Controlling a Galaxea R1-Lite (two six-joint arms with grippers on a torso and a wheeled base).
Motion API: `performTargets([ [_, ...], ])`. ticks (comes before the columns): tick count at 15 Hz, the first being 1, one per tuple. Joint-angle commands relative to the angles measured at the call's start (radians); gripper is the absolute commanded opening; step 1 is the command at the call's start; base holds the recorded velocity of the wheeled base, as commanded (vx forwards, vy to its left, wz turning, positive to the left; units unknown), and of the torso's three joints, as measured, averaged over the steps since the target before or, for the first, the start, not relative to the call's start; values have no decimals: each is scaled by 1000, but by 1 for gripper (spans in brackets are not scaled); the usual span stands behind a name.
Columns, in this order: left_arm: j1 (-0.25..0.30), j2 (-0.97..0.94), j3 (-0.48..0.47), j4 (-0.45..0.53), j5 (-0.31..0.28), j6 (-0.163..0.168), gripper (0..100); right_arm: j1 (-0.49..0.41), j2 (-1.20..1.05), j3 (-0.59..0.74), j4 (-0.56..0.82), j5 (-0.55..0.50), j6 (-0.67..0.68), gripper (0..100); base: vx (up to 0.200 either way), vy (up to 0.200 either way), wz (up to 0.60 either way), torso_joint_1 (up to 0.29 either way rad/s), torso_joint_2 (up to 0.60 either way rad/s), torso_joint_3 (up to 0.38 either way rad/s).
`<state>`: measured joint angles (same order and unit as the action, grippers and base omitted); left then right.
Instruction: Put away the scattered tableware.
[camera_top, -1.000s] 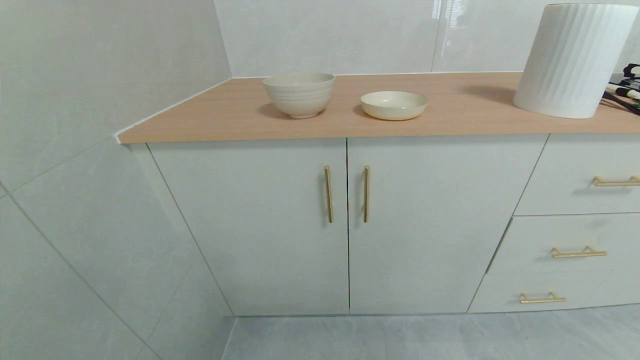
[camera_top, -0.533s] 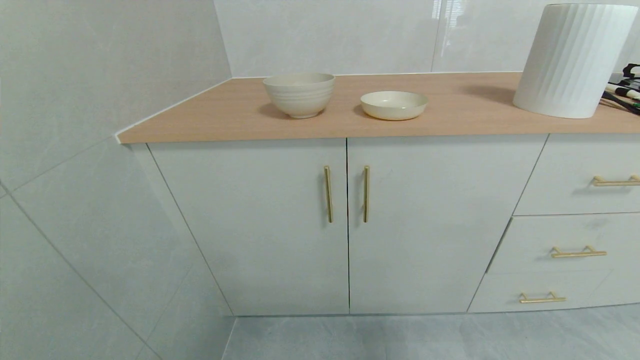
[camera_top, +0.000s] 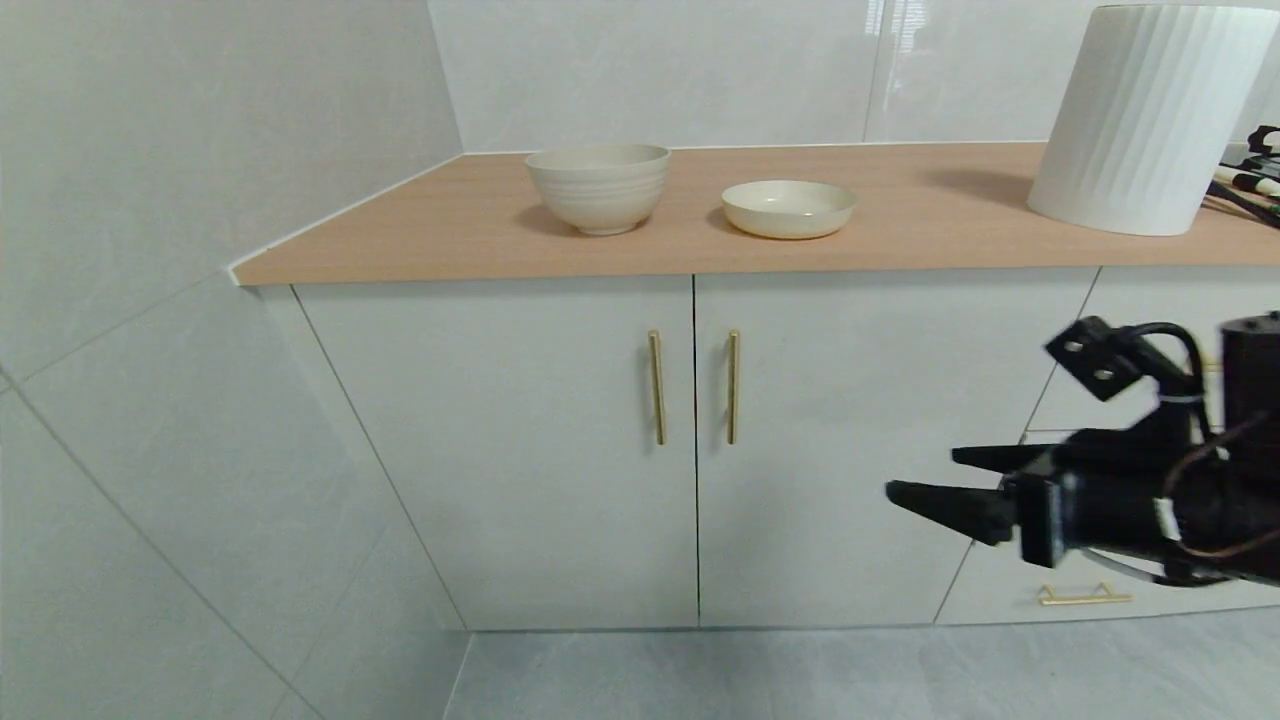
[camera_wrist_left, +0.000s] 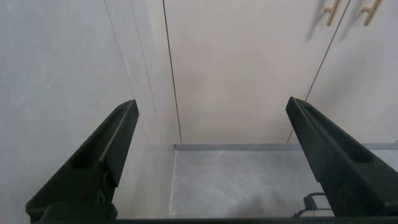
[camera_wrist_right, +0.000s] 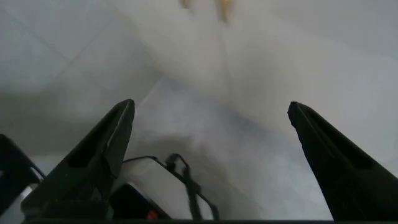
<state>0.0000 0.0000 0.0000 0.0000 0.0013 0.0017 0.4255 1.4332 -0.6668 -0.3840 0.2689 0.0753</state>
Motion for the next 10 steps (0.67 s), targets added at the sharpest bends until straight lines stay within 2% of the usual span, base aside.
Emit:
performTargets([
  [1,0,0,-2,0,0,0,100,114,317,-174,-50,6,20,100,0,0,0,0,0,0],
  [3,0,0,0,0,0,0,100,128,391,-223,-90,6,29,100,0,0,0,0,0,0],
  [5,0,0,0,0,0,0,100,137,470,-332,-98,7,80,100,0,0,0,0,0,0],
  [10,0,0,0,0,0,0,100,134,530,-421,-153,1,166,100,0,0,0,0,0,0],
])
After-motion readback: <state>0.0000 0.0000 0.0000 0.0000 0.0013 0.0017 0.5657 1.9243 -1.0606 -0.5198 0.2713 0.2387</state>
